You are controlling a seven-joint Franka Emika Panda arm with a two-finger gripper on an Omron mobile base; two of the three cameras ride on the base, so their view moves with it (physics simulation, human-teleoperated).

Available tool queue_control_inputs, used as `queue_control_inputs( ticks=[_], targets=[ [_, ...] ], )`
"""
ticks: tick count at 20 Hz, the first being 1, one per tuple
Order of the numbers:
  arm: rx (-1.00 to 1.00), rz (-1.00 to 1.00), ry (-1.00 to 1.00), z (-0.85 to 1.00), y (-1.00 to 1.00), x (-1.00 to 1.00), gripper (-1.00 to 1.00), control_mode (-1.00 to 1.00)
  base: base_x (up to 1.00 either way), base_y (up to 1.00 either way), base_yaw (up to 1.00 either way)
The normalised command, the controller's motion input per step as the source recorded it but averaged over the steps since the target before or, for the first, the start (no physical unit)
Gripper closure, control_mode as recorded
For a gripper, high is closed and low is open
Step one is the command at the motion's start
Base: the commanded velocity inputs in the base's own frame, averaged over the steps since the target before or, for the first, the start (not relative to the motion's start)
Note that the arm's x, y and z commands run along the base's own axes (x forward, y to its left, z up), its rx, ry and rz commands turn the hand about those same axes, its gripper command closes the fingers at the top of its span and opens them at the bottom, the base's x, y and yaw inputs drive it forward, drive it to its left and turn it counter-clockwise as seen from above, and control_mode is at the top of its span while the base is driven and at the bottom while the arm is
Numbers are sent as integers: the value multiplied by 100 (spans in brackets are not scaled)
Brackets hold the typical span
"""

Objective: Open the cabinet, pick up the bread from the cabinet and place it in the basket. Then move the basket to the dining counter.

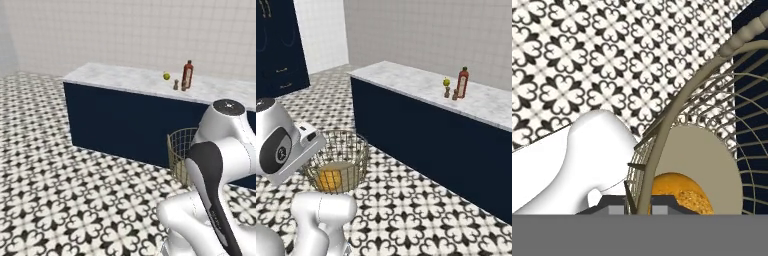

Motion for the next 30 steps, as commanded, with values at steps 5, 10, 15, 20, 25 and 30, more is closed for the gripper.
queue_control_inputs(
  ticks=[5,10,15,20,25,30],
  targets=[
    [0,0,0,0,0,0,100,100,99,62,-38],
    [0,0,0,0,0,0,100,100,91,35,-23],
    [0,0,0,0,0,0,100,100,94,44,-45],
    [0,0,0,0,0,0,100,100,96,54,-50],
    [0,0,0,0,0,0,100,100,79,60,-51],
    [0,0,0,0,0,0,100,100,78,82,-37]
  ],
)
